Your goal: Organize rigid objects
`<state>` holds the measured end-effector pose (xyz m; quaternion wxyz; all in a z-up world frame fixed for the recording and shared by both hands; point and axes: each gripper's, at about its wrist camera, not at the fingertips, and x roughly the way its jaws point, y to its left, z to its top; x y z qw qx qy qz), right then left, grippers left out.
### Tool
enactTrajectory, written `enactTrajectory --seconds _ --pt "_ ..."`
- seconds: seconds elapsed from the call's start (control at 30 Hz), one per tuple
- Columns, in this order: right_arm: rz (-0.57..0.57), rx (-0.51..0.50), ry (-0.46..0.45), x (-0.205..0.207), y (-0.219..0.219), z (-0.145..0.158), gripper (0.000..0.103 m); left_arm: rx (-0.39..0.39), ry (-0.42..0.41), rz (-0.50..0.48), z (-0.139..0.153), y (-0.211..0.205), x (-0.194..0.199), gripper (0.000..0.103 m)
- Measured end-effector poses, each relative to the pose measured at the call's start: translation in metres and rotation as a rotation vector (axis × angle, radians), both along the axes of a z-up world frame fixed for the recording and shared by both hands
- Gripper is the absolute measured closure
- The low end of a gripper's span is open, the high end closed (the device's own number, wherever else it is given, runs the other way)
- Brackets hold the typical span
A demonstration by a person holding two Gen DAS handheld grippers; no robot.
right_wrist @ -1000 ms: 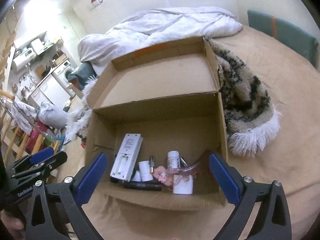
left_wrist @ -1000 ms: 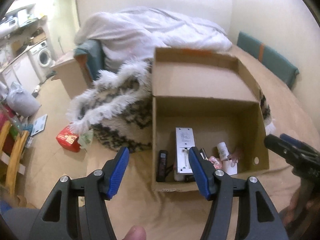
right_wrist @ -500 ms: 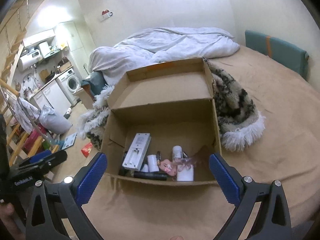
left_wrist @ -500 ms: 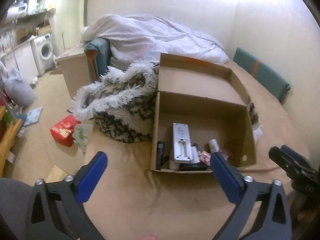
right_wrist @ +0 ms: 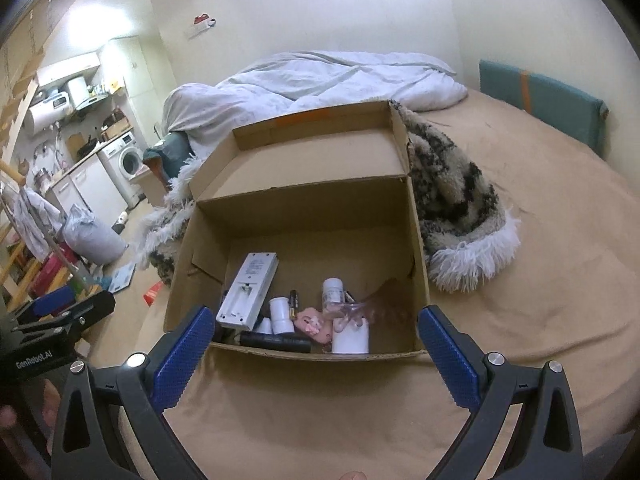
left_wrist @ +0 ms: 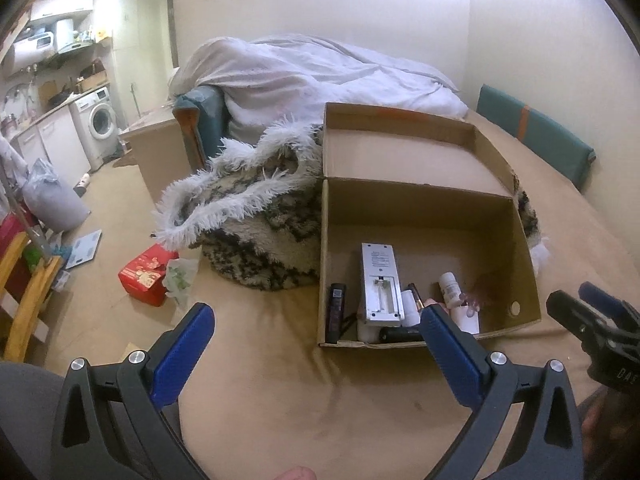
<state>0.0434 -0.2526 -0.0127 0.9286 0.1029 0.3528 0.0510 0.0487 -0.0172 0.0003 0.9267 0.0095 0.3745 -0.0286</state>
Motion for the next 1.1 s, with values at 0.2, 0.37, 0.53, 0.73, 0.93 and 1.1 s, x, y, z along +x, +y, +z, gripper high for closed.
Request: enactTrajectory --seconds 0.2,0.37,0.53,0.73,0.93,1.1 --pt "0.01 -0.021 -0.001 -0.001 0.0055 0.0003 0.0 -0.003 0.023 -0.006 -0.0046 -0.0003 0.0018 0.0" --pt "0.01 -0.026 0.003 -0.0003 0.0059 -0.0003 0.0 -0.01 0.03 -0.003 -0.0057 0.0015 0.0024 0.0" --pt "0.011 -0.026 0.004 -0.0001 0.0058 -0.0004 0.0 -0.009 0.031 -0.004 -0.0056 0.0014 0.0026 0.0" --pt "0.011 -0.026 0.004 0.0002 0.0056 -0.0003 0.0 -0.007 0.032 -0.005 -0.0058 0.0007 0.0024 0.0" --pt "0.011 -0.025 0.002 0.0002 0.0052 -0.0003 0.0 -0.007 0.032 -0.002 -0.0061 -0.0002 0.0022 0.0" --pt "0.01 -0.024 0.003 0.0003 0.005 -0.0004 0.0 -0.007 0.032 -0.001 -0.0061 -0.0005 0.0021 0.0"
